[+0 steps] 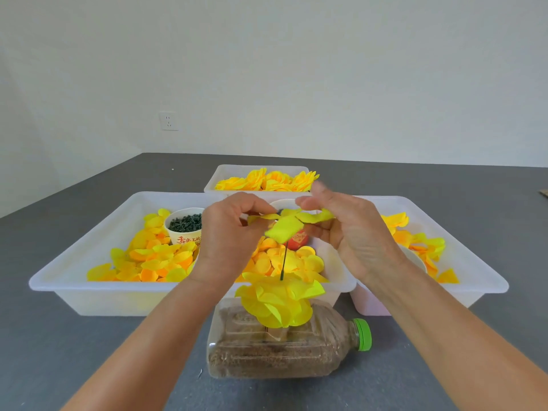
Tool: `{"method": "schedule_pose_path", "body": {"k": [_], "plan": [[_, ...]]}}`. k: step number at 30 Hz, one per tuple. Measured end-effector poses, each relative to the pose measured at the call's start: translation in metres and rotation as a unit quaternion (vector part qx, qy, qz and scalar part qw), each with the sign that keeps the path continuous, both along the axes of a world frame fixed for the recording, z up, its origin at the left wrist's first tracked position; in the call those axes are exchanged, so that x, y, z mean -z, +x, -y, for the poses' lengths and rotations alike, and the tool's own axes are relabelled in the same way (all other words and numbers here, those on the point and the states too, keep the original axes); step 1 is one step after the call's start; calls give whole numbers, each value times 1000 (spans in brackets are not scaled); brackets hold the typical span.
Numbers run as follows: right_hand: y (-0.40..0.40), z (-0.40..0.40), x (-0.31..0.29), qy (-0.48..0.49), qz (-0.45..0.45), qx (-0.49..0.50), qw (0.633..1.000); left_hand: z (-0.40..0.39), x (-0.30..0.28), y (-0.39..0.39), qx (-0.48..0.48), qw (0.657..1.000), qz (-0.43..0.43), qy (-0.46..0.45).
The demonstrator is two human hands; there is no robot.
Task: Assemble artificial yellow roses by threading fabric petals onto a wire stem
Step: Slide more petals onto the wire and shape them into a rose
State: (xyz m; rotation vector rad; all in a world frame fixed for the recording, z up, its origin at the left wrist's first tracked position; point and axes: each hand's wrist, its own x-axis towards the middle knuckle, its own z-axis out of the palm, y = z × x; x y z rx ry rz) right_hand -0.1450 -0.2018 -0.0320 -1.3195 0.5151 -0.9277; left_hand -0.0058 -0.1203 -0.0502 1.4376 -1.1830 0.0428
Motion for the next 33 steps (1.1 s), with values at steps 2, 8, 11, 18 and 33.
{"method": "schedule_pose_path", "body": {"k": [2,8,11,18,33], "plan": [[3,-2,4,-11,-19,23,1000,0,3,-1,-33,996,58,-63],[8,-6,5,95,-5,-6,995,1,10,-2,-95,961,199,-165],[8,-7,4,121,-5,-33,992,0,12,-2,-88,958,214,-173],[5,-5,-6,118,-70,-63,989,-5,9,-2,-86,957,230,-155],[-3,-11,-15,127,-97,-126,979,-16,5,-1,-69,942,294,-146]]}}
